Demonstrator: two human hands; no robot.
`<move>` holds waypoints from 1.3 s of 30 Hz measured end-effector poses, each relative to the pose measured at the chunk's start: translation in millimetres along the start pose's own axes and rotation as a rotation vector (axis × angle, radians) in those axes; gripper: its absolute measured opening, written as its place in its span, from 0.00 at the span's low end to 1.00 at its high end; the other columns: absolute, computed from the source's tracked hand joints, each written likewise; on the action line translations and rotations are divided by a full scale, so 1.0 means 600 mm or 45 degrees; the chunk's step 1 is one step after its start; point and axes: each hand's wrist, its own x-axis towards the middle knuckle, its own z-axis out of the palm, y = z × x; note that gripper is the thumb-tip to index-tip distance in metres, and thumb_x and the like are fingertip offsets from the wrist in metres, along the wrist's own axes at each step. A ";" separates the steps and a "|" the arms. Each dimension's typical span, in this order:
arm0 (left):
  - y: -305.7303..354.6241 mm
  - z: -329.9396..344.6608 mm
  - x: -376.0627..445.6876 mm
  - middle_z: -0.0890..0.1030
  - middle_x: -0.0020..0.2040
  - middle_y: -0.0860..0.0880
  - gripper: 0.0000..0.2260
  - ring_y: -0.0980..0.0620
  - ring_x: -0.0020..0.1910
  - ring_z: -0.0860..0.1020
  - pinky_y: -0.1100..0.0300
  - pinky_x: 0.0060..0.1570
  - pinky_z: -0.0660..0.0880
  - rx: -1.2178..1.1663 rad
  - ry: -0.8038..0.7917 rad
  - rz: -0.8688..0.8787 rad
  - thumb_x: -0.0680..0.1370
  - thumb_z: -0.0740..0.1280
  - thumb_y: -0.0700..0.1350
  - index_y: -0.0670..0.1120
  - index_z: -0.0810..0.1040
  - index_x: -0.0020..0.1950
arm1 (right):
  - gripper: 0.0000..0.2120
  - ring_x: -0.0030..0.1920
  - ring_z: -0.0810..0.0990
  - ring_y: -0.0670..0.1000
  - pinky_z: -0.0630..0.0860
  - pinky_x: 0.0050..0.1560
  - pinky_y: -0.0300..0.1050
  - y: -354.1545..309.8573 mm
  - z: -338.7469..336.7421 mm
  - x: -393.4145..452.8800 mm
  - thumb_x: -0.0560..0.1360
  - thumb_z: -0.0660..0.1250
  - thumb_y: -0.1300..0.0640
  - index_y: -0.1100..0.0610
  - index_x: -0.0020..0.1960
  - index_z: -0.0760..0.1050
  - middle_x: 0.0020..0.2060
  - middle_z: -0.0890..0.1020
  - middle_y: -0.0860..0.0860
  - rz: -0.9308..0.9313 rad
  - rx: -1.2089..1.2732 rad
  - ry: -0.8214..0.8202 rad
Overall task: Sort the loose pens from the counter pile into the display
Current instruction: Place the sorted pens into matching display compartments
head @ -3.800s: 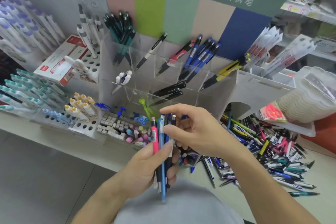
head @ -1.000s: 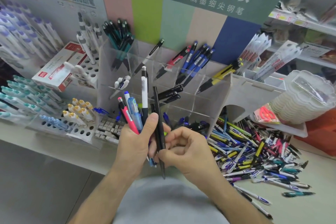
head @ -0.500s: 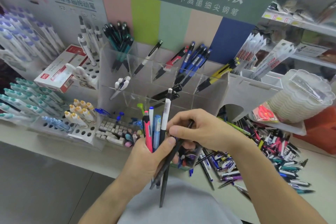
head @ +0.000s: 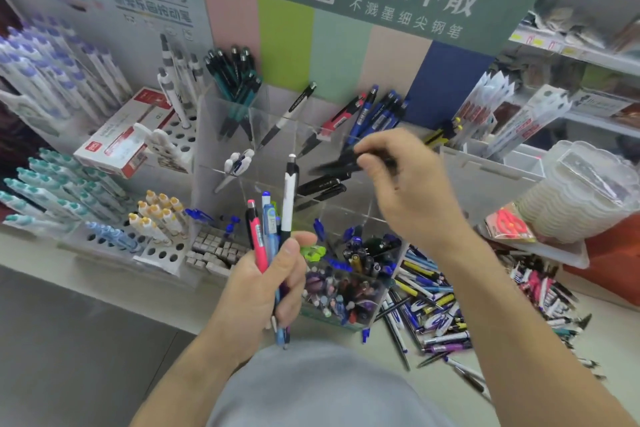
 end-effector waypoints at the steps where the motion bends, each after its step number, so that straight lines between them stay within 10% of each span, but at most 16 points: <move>1: -0.002 0.002 -0.002 0.65 0.33 0.45 0.19 0.53 0.19 0.62 0.63 0.20 0.62 -0.057 -0.047 -0.023 0.74 0.69 0.55 0.45 0.80 0.59 | 0.05 0.47 0.75 0.45 0.73 0.52 0.38 0.007 0.017 0.001 0.80 0.67 0.62 0.57 0.54 0.79 0.46 0.77 0.47 -0.019 -0.111 -0.068; 5: -0.006 0.004 -0.006 0.69 0.34 0.43 0.20 0.53 0.19 0.65 0.64 0.19 0.65 -0.268 -0.200 -0.084 0.72 0.76 0.55 0.48 0.78 0.59 | 0.08 0.47 0.77 0.56 0.74 0.48 0.51 0.013 0.067 0.004 0.83 0.62 0.57 0.59 0.58 0.76 0.52 0.76 0.54 -0.019 -0.346 -0.259; 10: -0.005 -0.002 -0.008 0.73 0.38 0.43 0.17 0.53 0.20 0.68 0.63 0.19 0.68 -0.352 -0.251 -0.125 0.71 0.78 0.53 0.46 0.79 0.54 | 0.20 0.45 0.71 0.46 0.65 0.43 0.36 -0.002 0.078 -0.023 0.80 0.68 0.48 0.56 0.67 0.71 0.58 0.70 0.50 0.154 -0.210 0.001; 15: -0.001 0.001 -0.007 0.71 0.37 0.44 0.16 0.53 0.21 0.68 0.63 0.20 0.68 -0.384 -0.287 -0.135 0.72 0.77 0.52 0.45 0.79 0.54 | 0.07 0.41 0.77 0.45 0.76 0.44 0.37 0.020 0.098 -0.031 0.78 0.72 0.59 0.60 0.55 0.81 0.46 0.80 0.51 0.005 -0.001 0.243; 24: 0.002 -0.005 -0.003 0.72 0.36 0.44 0.18 0.53 0.21 0.69 0.63 0.20 0.67 -0.325 -0.290 -0.154 0.72 0.77 0.53 0.45 0.80 0.55 | 0.13 0.48 0.74 0.43 0.74 0.51 0.34 -0.021 0.096 -0.019 0.81 0.66 0.60 0.64 0.62 0.79 0.53 0.77 0.56 -0.146 0.110 0.332; 33: 0.017 -0.008 0.002 0.71 0.33 0.48 0.19 0.55 0.22 0.67 0.63 0.23 0.66 -0.150 -0.333 -0.109 0.73 0.74 0.57 0.45 0.81 0.56 | 0.02 0.35 0.83 0.50 0.78 0.30 0.44 -0.058 0.040 0.028 0.80 0.69 0.62 0.57 0.52 0.80 0.42 0.86 0.56 0.336 0.733 -0.323; 39: 0.025 0.001 0.009 0.73 0.37 0.43 0.20 0.49 0.28 0.71 0.58 0.26 0.70 -0.253 -0.152 -0.078 0.75 0.67 0.50 0.40 0.75 0.64 | 0.03 0.39 0.87 0.54 0.83 0.39 0.48 -0.066 0.001 0.111 0.79 0.69 0.64 0.60 0.52 0.76 0.42 0.84 0.58 -0.023 0.691 0.574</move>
